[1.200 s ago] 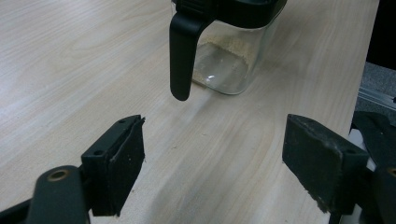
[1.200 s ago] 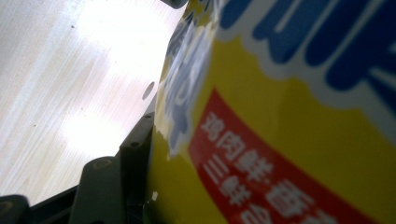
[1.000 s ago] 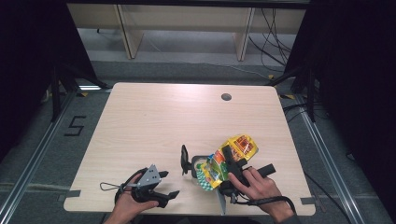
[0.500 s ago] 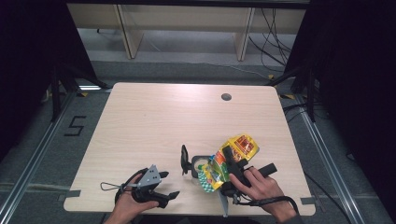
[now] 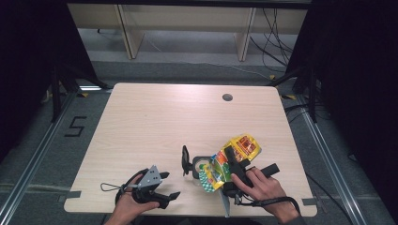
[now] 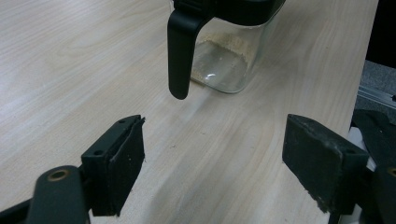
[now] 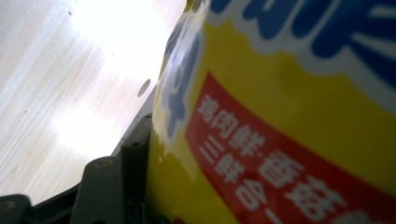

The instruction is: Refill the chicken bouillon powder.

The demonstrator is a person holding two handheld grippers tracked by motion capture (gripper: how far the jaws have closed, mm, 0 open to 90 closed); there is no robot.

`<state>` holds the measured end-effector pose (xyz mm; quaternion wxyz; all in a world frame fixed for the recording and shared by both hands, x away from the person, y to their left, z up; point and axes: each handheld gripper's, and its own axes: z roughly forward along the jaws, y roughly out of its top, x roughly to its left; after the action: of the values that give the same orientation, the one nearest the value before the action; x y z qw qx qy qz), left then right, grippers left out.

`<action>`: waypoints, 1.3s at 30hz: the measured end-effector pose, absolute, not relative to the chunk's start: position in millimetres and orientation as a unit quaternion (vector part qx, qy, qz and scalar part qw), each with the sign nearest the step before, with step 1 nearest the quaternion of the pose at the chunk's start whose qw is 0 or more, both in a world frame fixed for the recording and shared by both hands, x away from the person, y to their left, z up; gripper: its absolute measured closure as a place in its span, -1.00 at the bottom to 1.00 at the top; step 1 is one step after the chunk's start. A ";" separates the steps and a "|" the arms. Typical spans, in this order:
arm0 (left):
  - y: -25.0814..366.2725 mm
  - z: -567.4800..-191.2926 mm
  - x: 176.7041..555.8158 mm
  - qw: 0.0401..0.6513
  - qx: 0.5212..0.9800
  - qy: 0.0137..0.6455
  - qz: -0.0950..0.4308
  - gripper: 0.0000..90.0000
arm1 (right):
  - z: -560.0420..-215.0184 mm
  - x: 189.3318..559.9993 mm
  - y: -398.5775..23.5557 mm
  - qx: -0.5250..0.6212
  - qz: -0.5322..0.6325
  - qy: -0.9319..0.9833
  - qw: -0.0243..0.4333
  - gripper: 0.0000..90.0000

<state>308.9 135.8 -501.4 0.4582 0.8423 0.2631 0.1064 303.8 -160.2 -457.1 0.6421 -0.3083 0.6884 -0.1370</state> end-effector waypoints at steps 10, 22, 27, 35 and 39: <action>136.1 -502.1 308.7 0.462 0.839 0.267 0.105 -0.54 | -456.3 302.1 -159.2 -0.316 -0.140 0.683 0.643 -0.13; 136.0 -501.7 309.5 0.460 0.843 0.260 0.106 -0.54 | -455.9 302.4 -160.5 -0.316 -0.140 0.683 0.643 -0.13; 135.9 -501.5 309.1 0.459 0.842 0.263 0.107 -0.54 | -455.5 302.2 -161.2 -0.317 -0.147 0.685 0.639 -0.13; 135.9 -501.5 309.3 0.464 0.840 0.258 0.107 -0.54 | -456.9 301.5 -160.6 -0.319 -0.137 0.677 0.649 -0.13; 136.7 -500.4 309.8 0.458 0.845 0.254 0.108 -0.54 | -456.1 301.5 -160.3 -0.322 -0.144 0.682 0.641 -0.13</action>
<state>309.8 136.7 -500.4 0.4581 0.8448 0.2544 0.1085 301.5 -160.3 -456.1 0.6410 -0.3222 0.6816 -0.1443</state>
